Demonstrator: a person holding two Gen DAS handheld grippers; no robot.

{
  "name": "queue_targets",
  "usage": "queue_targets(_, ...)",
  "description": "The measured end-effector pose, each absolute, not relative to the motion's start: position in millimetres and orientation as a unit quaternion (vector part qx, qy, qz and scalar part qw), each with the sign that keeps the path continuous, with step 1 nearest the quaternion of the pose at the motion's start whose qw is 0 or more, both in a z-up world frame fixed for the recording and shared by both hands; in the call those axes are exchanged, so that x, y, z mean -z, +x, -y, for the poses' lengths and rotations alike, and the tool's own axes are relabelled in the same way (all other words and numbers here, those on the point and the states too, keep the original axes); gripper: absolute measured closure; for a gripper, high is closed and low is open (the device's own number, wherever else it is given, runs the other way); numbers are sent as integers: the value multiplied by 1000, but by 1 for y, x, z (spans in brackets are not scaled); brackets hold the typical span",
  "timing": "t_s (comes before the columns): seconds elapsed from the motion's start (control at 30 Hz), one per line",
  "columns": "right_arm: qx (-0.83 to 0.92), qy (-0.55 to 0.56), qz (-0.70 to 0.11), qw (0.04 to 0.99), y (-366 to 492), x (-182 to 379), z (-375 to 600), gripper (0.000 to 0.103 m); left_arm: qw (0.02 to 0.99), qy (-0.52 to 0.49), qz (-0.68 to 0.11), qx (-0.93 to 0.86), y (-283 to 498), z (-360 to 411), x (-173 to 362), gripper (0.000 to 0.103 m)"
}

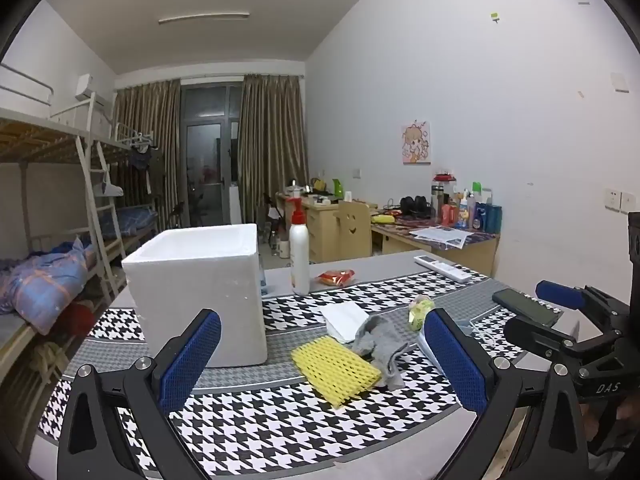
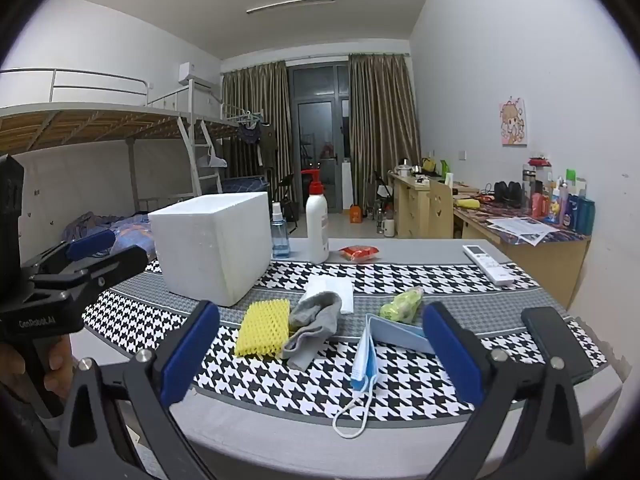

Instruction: Organize soft objects

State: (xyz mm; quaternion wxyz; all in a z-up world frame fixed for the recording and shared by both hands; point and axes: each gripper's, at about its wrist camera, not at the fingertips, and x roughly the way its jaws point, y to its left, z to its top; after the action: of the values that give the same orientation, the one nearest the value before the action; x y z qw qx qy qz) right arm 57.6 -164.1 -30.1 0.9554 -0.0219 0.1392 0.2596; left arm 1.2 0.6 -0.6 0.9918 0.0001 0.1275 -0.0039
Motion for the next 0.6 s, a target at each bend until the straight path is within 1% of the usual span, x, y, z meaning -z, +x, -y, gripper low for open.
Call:
queue_targets(0.1, -260, -22, -140, 955, 57, 30, 164, 0, 991, 4, -136, 2, 7, 0, 1, 1)
queue_targets(0.13, -260, -22, -140, 955, 57, 31, 164, 0, 992, -1, -124, 0, 1, -2, -2, 1)
queue_targets(0.27, -261, -20, -138, 955, 57, 30, 165, 0, 993, -1, -117, -3, -2, -1, -3, 1)
queue_targets(0.6, -260, -22, -136, 956, 61, 29, 164, 0, 993, 8, -118, -10, -5, -2, -4, 1)
